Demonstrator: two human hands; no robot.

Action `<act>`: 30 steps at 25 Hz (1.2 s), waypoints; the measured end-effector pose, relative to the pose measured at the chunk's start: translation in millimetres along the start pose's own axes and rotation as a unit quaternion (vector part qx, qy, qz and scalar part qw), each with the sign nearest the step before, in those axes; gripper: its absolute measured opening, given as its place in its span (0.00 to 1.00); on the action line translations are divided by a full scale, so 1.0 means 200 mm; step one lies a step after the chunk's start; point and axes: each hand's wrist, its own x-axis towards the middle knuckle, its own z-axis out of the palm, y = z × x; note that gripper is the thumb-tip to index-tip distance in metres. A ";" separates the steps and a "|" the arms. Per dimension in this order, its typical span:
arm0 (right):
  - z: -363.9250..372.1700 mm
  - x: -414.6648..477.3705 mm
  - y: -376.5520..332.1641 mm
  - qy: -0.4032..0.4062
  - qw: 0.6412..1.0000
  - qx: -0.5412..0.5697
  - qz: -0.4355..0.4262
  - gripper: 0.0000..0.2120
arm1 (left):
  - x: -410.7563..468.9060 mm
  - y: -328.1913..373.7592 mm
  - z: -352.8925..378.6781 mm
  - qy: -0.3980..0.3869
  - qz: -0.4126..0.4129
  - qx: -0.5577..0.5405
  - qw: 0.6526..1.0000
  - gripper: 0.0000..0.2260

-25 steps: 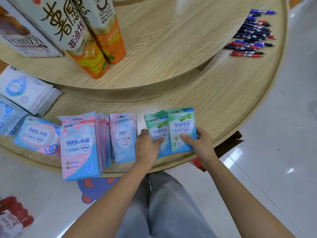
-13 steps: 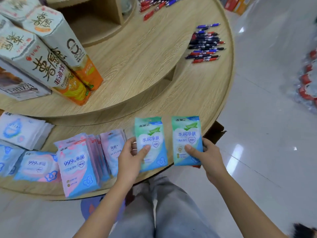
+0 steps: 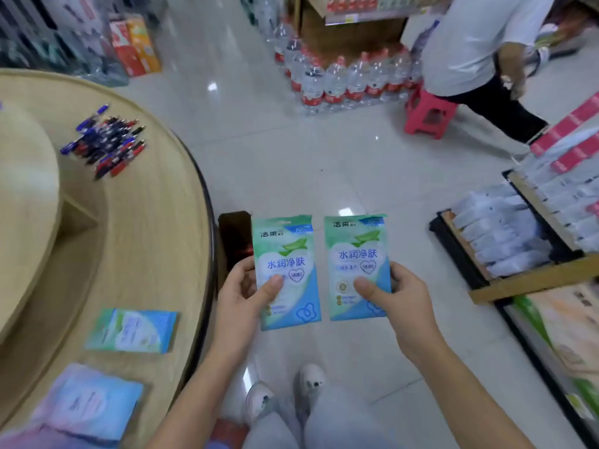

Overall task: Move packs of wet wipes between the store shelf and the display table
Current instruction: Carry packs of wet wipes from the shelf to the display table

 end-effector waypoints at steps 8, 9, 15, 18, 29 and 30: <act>-1.11 -0.49 0.02 0.278 0.953 0.113 -0.037 0.10 | -0.27 -0.10 1.16 -0.264 -0.004 0.106 0.959 0.12; -1.26 -0.56 0.02 0.309 0.942 0.120 -0.044 0.10 | -0.34 -0.14 1.31 -0.292 -0.003 0.110 0.950 0.11; -2.04 -1.00 0.03 0.463 0.870 0.139 -0.095 0.12 | -0.83 -0.41 2.16 -0.449 -0.024 0.110 0.886 0.13; -2.29 -1.15 0.00 0.521 0.831 0.150 -0.122 0.15 | -1.02 -0.48 2.50 -0.512 -0.039 0.110 0.851 0.12; -3.18 -1.29 -0.13 0.640 0.725 0.163 -0.195 0.14 | -1.45 -0.66 3.67 -0.669 -0.032 0.095 0.736 0.16; -3.26 -1.29 -0.15 0.646 0.717 0.162 -0.206 0.15 | -1.49 -0.65 3.78 -0.676 -0.031 0.094 0.730 0.17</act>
